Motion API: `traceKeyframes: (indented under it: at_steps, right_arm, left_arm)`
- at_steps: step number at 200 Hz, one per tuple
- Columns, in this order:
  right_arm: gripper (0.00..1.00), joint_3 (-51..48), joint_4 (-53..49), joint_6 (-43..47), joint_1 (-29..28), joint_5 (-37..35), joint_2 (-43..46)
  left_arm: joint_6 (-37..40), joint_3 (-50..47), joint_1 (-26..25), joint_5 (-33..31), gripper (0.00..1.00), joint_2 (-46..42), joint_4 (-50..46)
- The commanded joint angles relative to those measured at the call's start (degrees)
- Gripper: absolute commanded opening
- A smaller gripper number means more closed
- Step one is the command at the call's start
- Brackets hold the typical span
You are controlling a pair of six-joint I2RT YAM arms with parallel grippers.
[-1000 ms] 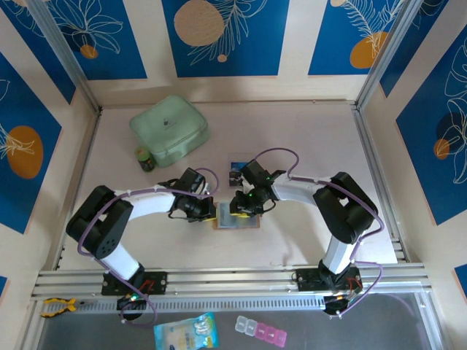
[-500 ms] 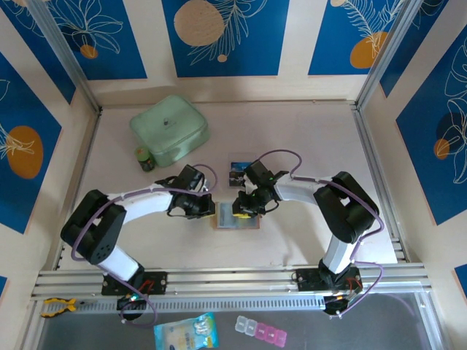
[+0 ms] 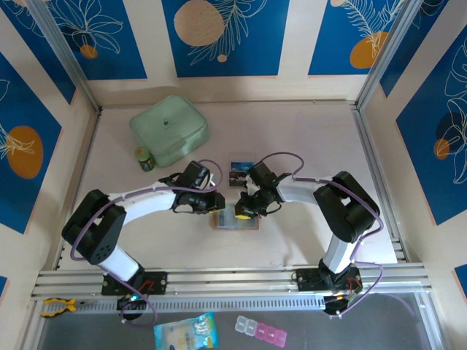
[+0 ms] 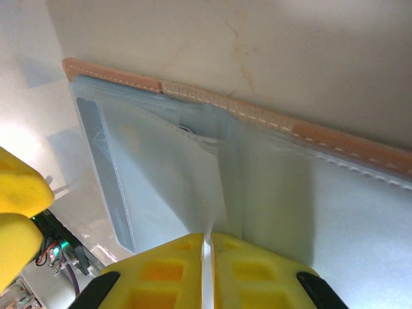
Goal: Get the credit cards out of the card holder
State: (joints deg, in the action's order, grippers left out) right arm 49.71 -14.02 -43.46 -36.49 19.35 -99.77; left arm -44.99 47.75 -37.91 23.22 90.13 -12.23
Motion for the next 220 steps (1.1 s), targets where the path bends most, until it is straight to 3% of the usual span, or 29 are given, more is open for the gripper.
traceKeyframes:
  at_steps: [1,96,179,220]
  right_arm:
    - [0.12,-1.45,0.69,0.68,0.55,2.08,-0.07]
    - [0.11,-4.71,6.72,-0.57,2.75,7.54,-0.67]
    - [0.11,-5.41,7.39,-0.92,2.73,7.84,0.27]
    - [0.11,-5.67,7.35,-1.17,2.80,7.06,-0.08]
  left_arm:
    - [-1.30,1.15,-0.67,1.57,0.27,1.88,1.08]
    - [-4.45,-0.82,-1.09,3.49,0.28,5.13,5.55]
    - [-4.93,-0.91,-1.13,4.08,0.19,4.31,5.91]
    - [-3.87,-0.64,-1.18,1.55,0.25,2.90,1.86]
